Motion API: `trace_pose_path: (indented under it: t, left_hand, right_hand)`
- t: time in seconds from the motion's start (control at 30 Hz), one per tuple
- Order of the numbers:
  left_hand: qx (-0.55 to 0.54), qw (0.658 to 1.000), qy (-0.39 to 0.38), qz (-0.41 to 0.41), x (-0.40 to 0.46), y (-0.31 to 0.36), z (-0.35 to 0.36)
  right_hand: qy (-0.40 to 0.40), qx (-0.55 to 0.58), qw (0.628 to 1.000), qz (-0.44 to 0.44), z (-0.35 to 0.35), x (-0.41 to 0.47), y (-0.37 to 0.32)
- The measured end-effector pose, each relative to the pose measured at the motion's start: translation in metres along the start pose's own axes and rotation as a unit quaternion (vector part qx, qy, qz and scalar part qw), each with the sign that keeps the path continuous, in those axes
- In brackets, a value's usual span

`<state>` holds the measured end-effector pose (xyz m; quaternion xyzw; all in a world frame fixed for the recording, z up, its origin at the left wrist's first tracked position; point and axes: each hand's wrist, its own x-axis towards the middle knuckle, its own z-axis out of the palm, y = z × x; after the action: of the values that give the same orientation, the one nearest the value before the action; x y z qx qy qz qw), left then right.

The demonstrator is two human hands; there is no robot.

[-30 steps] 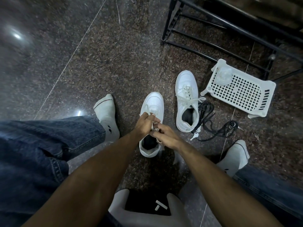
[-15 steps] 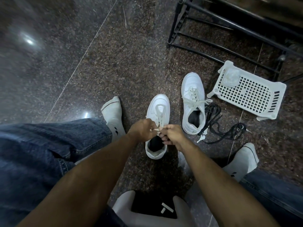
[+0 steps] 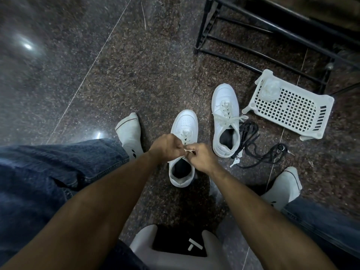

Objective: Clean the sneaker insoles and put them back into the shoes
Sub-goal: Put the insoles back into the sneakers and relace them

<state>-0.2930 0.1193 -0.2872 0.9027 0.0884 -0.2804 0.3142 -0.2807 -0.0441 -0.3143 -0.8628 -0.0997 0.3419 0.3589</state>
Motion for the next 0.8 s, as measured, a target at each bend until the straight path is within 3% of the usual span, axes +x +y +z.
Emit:
trace_pose_path:
  t: [0.1,0.2,0.3,0.43,0.5,0.67,0.8]
  left_hand:
    - [-0.025,0.999,-0.03,-0.007,0.004,0.0,-0.005]
    - [0.022,0.999,-0.04,0.014,0.008,-0.002,-0.007]
    - [0.085,0.995,-0.021,0.043,0.007,-0.007,-0.006]
    - [0.097,0.992,0.057,0.057,-0.002,-0.008,0.008]
    - [0.068,0.992,0.094,0.05,-0.008,-0.005,0.016]
    - [0.057,0.993,0.076,0.075,-0.022,-0.001,0.026]
    - [0.194,0.977,0.056,0.073,-0.019,0.003,0.017]
  right_hand:
    - [0.021,0.001,1.0,-0.005,0.0,-0.006,-0.002]
    - [0.037,0.017,0.999,-0.003,0.002,-0.003,0.0]
    - [-0.002,0.141,0.988,0.058,0.0,-0.002,-0.004]
    - [-0.094,0.307,0.933,0.164,-0.006,-0.005,-0.005]
    - [-0.096,0.319,0.927,0.171,-0.007,-0.006,-0.005]
    - [-0.075,0.348,0.914,0.196,-0.006,-0.008,-0.005]
    - [-0.078,0.327,0.923,0.188,-0.006,-0.012,-0.006]
